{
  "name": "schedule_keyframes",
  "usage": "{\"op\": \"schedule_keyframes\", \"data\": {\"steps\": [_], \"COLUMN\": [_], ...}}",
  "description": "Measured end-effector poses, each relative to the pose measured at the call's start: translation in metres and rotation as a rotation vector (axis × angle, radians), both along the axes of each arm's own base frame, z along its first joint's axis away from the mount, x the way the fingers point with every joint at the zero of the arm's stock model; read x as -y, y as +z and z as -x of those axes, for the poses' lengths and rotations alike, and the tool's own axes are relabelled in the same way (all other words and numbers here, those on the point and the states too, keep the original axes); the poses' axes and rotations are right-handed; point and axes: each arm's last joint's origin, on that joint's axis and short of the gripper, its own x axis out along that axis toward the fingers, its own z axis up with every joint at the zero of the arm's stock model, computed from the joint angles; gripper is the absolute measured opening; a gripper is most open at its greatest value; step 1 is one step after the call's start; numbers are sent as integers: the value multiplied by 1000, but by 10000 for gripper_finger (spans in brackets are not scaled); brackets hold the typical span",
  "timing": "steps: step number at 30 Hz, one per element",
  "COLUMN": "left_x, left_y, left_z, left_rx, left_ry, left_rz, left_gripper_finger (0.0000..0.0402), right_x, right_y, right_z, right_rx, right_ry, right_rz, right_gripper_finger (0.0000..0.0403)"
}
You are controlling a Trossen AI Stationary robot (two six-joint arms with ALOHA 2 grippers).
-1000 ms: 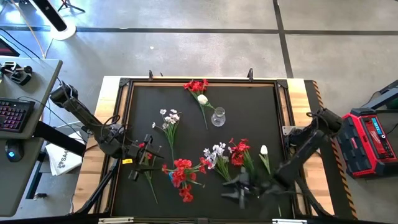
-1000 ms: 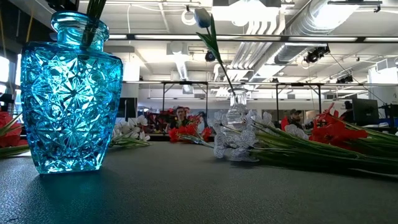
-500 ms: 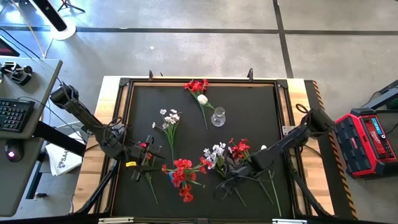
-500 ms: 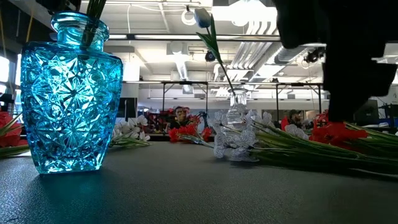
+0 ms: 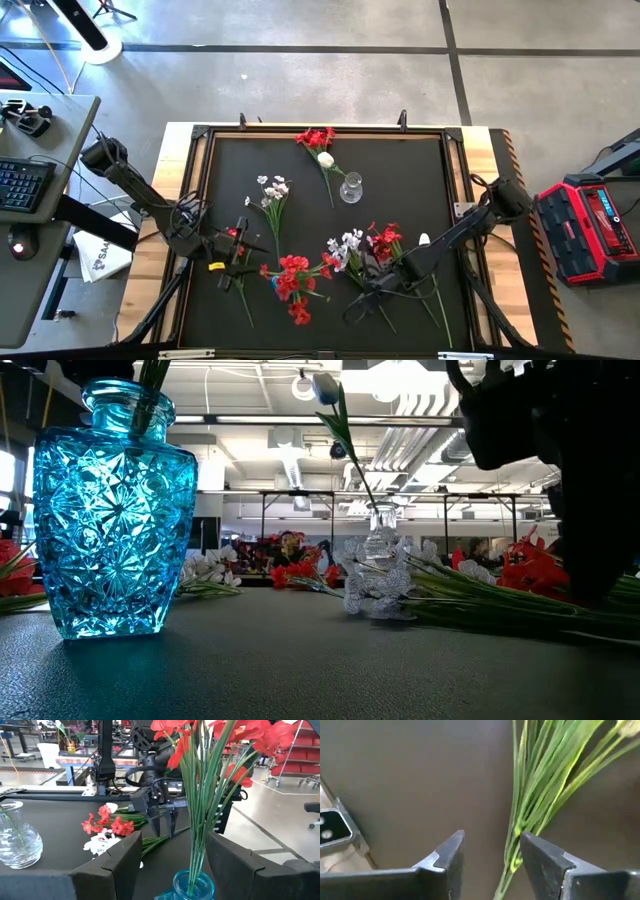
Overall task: Sort flowers into vase by color
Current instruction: Put the white flowers into the transparent vase
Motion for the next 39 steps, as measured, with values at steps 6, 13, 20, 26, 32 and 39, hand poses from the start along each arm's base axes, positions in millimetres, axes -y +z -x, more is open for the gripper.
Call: {"op": "schedule_keyframes", "data": {"steps": [6,13,20,26,32,39], "left_x": [0,0,0,0,0,0], "left_y": [0,1,0,0,0,0], "left_z": [0,0,0,0,0,0], "left_rx": [4,4,3,3,3,3], "left_ry": [0,1,2,2,2,1], "left_rz": [3,4,4,3,4,3], "left_gripper_finger": [204,204,204,204,204,204], "right_x": [1,1,-10,-21,-34,-38], "right_y": [6,7,-2,-8,8,29], "right_z": [8,7,-7,-22,-41,-38], "right_rx": [-159,-96,-11,-201,-284,-304], "right_ry": [15,95,185,193,253,227], "right_rz": [-28,60,31,148,268,366], "right_gripper_finger": [151,153,202,192,161,147]}}
